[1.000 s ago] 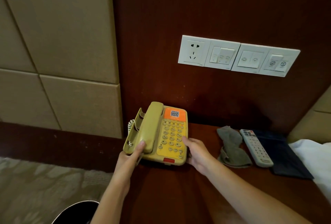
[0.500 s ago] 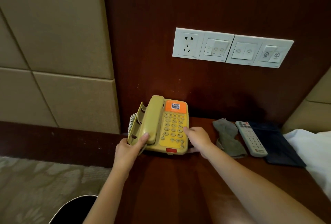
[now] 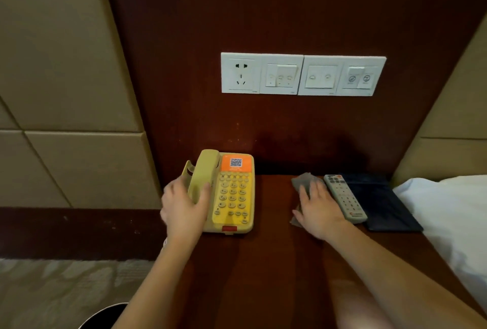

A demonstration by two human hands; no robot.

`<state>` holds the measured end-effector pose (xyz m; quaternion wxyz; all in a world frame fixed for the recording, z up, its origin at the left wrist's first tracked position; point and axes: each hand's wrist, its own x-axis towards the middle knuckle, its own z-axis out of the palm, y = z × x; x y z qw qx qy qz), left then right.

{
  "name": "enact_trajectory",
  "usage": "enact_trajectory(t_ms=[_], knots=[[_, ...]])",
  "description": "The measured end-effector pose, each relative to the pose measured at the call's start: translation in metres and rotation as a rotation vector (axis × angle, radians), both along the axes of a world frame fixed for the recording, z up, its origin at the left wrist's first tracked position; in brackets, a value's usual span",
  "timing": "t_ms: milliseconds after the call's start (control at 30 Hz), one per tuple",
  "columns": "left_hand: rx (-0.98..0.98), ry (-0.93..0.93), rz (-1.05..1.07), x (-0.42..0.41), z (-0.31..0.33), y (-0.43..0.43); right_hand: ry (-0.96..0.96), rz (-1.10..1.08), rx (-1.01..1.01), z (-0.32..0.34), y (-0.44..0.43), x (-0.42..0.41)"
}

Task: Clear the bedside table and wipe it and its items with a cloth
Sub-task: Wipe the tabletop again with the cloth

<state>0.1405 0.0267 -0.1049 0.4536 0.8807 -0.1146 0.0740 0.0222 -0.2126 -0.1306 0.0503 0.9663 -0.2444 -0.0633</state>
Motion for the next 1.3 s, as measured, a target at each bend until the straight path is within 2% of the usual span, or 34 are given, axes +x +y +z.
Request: enact_trajectory(t_ms=[67, 167, 333, 500, 567, 667, 867, 1033, 1133, 1300], knots=[[0.026, -0.081, -0.131, -0.011, 0.006, -0.023, 0.086, -0.017, 0.110, -0.010, 0.004, -0.007], [0.015, -0.099, -0.327, -0.030, 0.004, -0.053, 0.081, 0.166, 0.135, -0.018, 0.028, -0.011], [0.160, 0.159, -0.611, -0.077, -0.009, -0.085, 0.013, 0.361, 0.279, -0.016, 0.056, -0.049], [0.238, 0.317, -0.674, -0.112, -0.028, -0.082, -0.224, 0.250, 0.493, -0.017, 0.071, -0.099], [0.338, 0.289, -0.711, -0.126, -0.033, -0.076, -0.243, 0.220, 0.514, -0.014, 0.073, -0.120], [0.499, 0.244, -0.734, -0.146, -0.038, -0.066, -0.160, 0.181, 0.527, -0.002, 0.079, -0.144], [0.686, 0.164, -0.766, -0.190, -0.031, -0.039, 0.015, 0.175, 0.358, 0.014, 0.099, -0.180], [0.936, -0.112, -0.664, -0.206, -0.017, -0.003, -0.095, 0.116, 0.324, 0.029, 0.121, -0.201], [0.828, -0.087, -0.621, -0.204, -0.006, 0.032, -0.158, 0.116, 0.387, 0.042, 0.135, -0.198], [0.337, 0.146, -0.361, -0.179, 0.035, 0.092, -0.389, 0.082, 0.637, 0.065, 0.164, -0.170]])
